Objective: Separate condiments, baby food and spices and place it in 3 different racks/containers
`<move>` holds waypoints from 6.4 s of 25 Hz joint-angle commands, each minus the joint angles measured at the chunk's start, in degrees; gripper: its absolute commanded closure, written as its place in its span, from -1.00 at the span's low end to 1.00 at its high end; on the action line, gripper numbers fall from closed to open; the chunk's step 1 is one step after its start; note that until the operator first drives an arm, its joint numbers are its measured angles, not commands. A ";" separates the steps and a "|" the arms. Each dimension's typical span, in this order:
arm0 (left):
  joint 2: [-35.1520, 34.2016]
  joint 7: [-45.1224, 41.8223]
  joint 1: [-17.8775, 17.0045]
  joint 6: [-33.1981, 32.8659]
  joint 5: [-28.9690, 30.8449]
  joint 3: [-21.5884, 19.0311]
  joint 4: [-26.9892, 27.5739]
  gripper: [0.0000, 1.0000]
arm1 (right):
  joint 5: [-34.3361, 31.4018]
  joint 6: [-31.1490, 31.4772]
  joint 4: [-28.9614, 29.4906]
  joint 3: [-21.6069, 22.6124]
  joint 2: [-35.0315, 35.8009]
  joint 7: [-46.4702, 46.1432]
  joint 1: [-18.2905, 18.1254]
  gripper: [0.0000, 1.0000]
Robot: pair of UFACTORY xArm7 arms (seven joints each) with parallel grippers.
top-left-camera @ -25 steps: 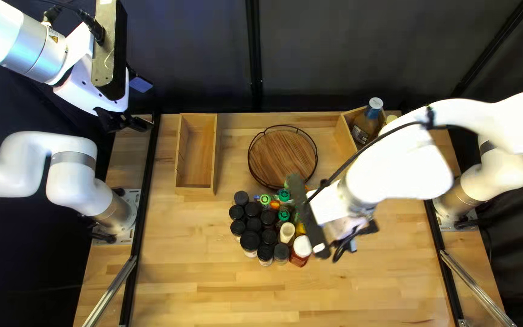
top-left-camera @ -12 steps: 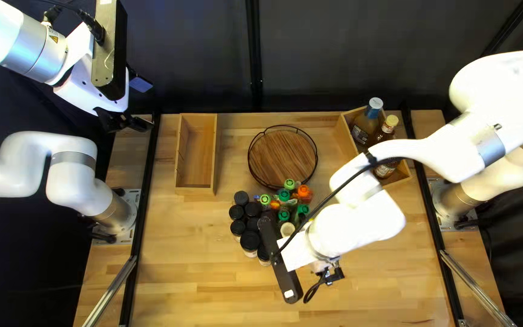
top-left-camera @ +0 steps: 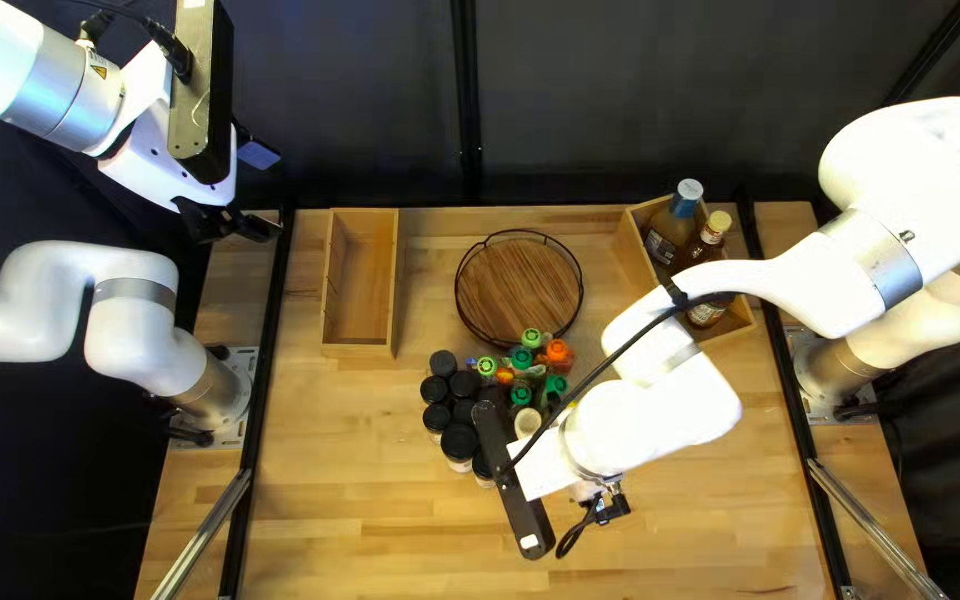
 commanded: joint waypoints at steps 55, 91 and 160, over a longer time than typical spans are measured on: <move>0.00 0.00 0.00 0.00 0.00 0.00 0.00 -1.00 | -12.50 -5.30 -4.44 11.14 -2.12 6.69 -10.54 -1.00; 0.00 0.00 0.00 0.00 0.00 0.00 0.00 -1.00 | -2.81 5.22 -5.23 11.98 11.64 4.01 -10.68 1.00; 0.00 0.00 0.00 0.00 0.00 0.00 0.00 -1.00 | 4.49 -4.13 -51.59 -17.54 52.38 -8.77 -25.54 -0.91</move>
